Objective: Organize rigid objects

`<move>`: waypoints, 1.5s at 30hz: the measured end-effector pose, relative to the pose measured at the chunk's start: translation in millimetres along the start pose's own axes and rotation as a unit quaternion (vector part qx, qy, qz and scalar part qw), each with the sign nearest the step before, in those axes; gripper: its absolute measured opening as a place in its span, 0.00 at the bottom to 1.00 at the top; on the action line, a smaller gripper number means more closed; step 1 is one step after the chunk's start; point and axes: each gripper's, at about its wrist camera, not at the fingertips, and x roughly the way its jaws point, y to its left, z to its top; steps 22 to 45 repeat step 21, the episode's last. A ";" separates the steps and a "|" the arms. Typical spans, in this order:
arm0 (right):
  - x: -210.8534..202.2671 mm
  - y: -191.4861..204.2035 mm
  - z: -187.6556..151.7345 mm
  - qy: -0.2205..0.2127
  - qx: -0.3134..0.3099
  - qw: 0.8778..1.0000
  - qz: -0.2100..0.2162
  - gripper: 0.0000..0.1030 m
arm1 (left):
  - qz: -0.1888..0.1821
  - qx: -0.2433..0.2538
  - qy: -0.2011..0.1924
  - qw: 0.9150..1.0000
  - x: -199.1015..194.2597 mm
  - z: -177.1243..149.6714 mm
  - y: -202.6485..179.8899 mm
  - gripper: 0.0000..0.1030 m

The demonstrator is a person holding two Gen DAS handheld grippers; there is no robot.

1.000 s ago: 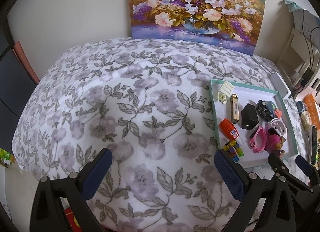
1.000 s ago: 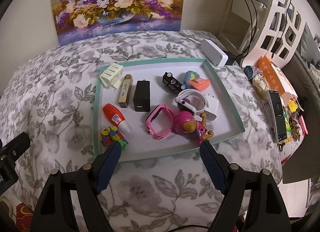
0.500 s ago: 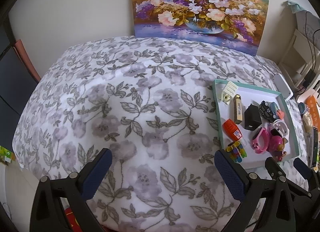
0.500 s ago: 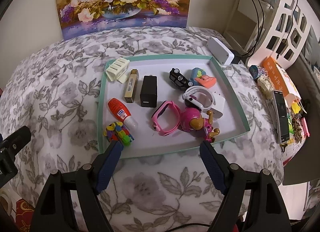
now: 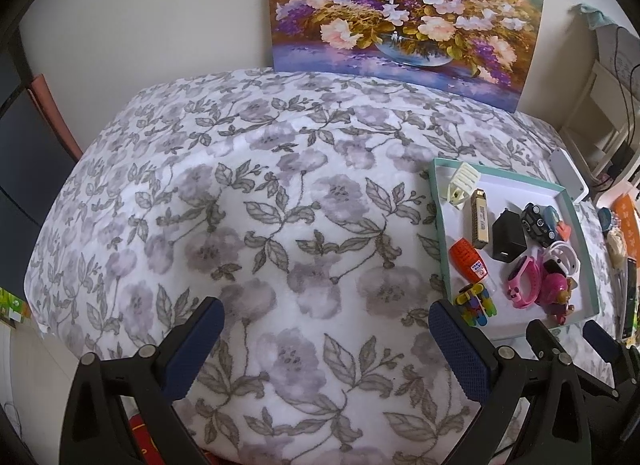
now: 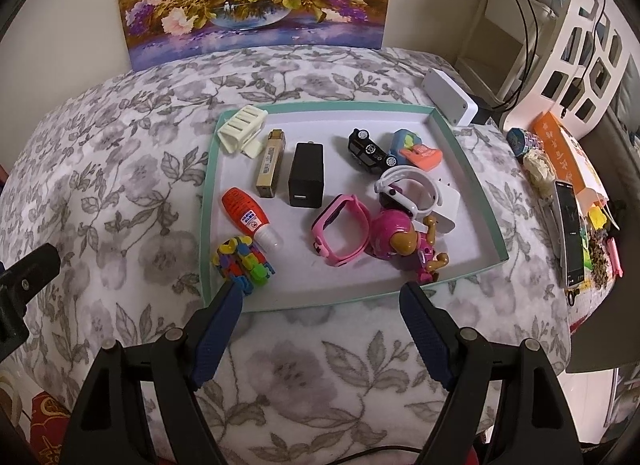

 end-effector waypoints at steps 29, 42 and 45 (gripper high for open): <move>0.2 -0.1 -0.7 -0.002 0.002 1.000 0.014 0.79 | 0.000 0.000 0.002 1.000 1.1 -0.5 1.4 1.00; 0.2 -0.1 -0.7 -0.002 0.002 1.000 0.014 0.79 | 0.000 0.000 0.002 1.000 1.1 -0.5 1.4 1.00; 0.2 -0.1 -0.7 -0.002 0.002 1.000 0.014 0.79 | 0.000 0.000 0.002 1.000 1.1 -0.5 1.4 1.00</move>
